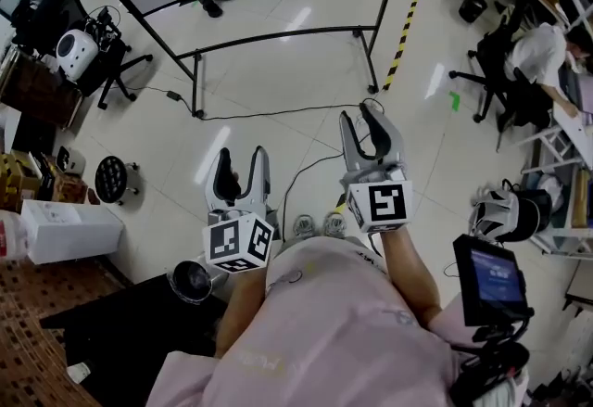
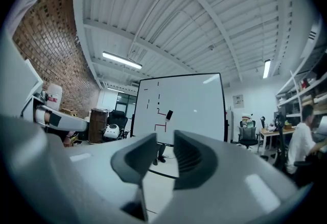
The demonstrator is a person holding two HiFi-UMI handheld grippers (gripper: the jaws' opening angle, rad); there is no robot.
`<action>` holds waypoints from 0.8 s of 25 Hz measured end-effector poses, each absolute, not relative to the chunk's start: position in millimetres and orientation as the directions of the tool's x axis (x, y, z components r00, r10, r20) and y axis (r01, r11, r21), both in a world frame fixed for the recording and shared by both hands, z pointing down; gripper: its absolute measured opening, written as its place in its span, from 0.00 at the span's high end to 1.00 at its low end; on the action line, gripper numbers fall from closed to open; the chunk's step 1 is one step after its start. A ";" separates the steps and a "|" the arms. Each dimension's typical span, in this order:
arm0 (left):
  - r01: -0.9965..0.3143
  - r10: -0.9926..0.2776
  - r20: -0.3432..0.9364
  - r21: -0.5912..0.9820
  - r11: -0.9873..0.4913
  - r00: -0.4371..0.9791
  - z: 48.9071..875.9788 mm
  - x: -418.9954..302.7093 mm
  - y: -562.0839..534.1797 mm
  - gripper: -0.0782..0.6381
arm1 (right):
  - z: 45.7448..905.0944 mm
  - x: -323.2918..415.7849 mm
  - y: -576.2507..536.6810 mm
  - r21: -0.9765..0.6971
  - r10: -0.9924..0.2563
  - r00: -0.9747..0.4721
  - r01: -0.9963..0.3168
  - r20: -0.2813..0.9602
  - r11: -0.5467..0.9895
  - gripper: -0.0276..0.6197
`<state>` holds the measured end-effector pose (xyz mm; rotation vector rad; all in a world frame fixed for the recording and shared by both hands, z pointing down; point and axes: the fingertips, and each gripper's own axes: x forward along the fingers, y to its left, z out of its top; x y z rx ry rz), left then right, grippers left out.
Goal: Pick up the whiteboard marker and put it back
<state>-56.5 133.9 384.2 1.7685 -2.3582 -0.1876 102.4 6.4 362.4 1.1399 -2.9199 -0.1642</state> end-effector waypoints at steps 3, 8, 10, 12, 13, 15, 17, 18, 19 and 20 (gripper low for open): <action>-0.938 -0.961 0.078 0.214 0.274 -0.264 388.2 -58.5 133.8 0.51 | 361.0 102.8 7.8 0.107 -0.696 -0.718 -0.695 -0.033 0.711 0.96; -0.938 -0.964 0.077 0.223 0.265 -0.254 390.9 -58.1 128.8 0.51 | 370.6 107.7 2.8 0.100 -0.711 -0.703 -0.709 -0.016 0.698 0.96; -0.939 -0.966 0.078 0.227 0.257 -0.246 393.2 -56.5 126.2 0.51 | 372.4 110.6 2.6 0.098 -0.723 -0.690 -0.721 -0.013 0.686 0.96; -0.941 -0.969 0.079 0.232 0.245 -0.233 395.2 -54.2 122.8 0.51 | 372.1 115.9 -0.9 0.096 -0.748 -0.663 -0.747 -0.033 0.658 0.96; -0.942 -0.971 0.079 0.235 0.239 -0.226 395.9 -53.1 120.9 0.51 | 372.5 118.9 -3.7 0.097 -0.762 -0.646 -0.762 -0.040 0.640 0.96; -0.944 -0.974 0.078 0.239 0.227 -0.215 396.3 -50.9 117.2 0.51 | 374.9 122.9 -8.5 0.102 -0.783 -0.621 -0.781 -0.033 0.616 0.96; -0.945 -0.975 0.078 0.241 0.220 -0.207 396.5 -49.1 114.2 0.51 | 376.7 123.9 -9.9 0.101 -0.787 -0.617 -0.784 -0.015 0.613 0.96; -0.945 -0.976 0.079 0.242 0.218 -0.204 396.8 -48.5 113.0 0.51 | 377.3 124.5 -10.4 0.101 -0.788 -0.616 -0.784 -0.010 0.612 0.96; -0.945 -0.976 0.079 0.244 0.216 -0.202 397.2 -48.2 112.1 0.51 | 377.7 124.9 -10.8 0.102 -0.789 -0.615 -0.785 -0.007 0.611 0.96; -0.945 -0.976 0.079 0.245 0.215 -0.201 397.3 -48.2 111.3 0.51 | 378.2 124.9 -11.2 0.105 -0.789 -0.614 -0.785 -0.005 0.611 0.96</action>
